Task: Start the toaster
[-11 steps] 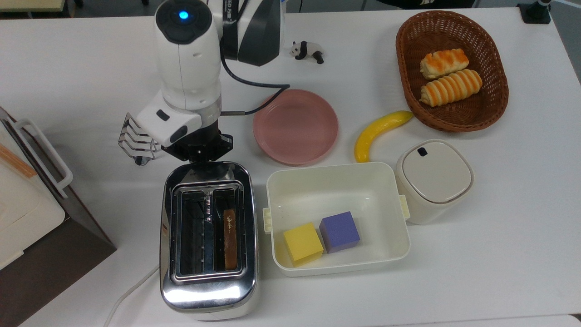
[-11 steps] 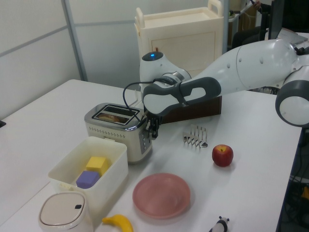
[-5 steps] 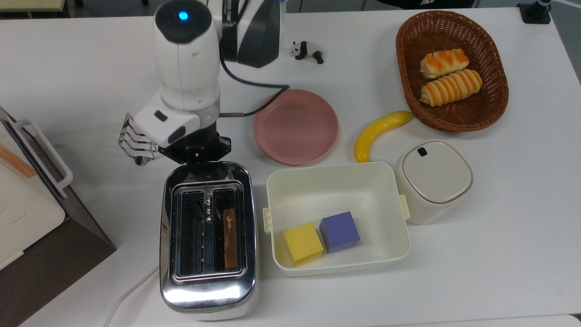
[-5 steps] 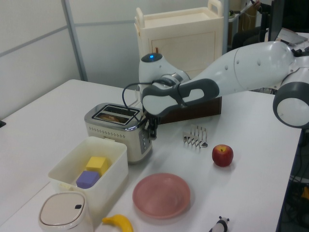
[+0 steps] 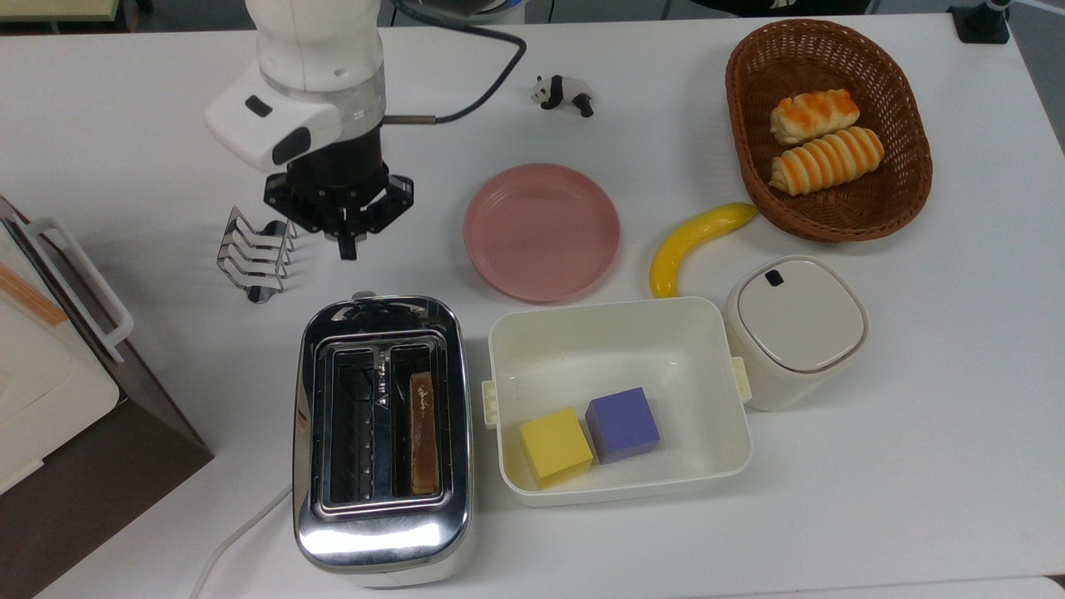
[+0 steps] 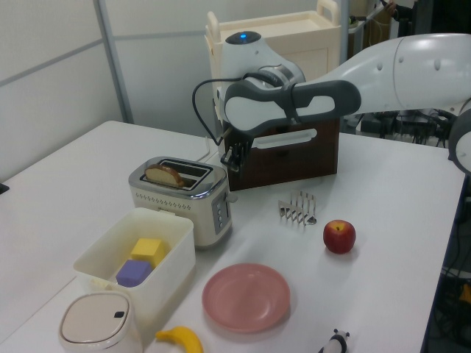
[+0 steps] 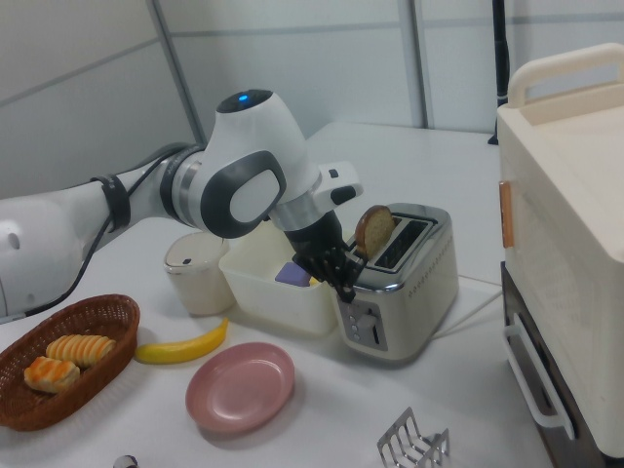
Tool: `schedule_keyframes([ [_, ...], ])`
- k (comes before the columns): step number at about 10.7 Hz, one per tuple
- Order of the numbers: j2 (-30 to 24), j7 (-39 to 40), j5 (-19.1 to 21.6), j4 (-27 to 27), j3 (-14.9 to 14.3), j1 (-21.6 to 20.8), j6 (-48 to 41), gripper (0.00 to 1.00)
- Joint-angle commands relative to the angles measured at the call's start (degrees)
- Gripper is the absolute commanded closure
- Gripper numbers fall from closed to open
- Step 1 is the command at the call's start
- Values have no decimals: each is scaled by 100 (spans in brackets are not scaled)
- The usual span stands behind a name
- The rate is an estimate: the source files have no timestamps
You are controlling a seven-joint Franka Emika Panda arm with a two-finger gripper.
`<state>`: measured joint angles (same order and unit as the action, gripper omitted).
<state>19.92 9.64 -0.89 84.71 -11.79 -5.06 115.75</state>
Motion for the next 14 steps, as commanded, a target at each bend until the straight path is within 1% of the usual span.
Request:
schedule_keyframes([
  [1,-382,-15,186,204,10,-74,-866,49],
  [2,-523,-224,177,204,37,-82,-1279,9],
  [3,-646,-470,134,204,54,-143,-1553,0],
  [5,-770,-691,98,212,46,-276,-1923,0],
  [8,-787,-1086,89,247,54,-285,-1942,0],
  [10,-840,-1131,98,265,63,-276,-1951,0],
  [11,-945,-1131,116,343,115,-206,-1951,0],
  [12,-1155,-1123,107,475,246,-136,-1951,0],
  [13,-1366,-1123,107,641,283,-48,-1951,0],
  [14,-1507,-1131,107,721,283,-47,-1942,0],
])
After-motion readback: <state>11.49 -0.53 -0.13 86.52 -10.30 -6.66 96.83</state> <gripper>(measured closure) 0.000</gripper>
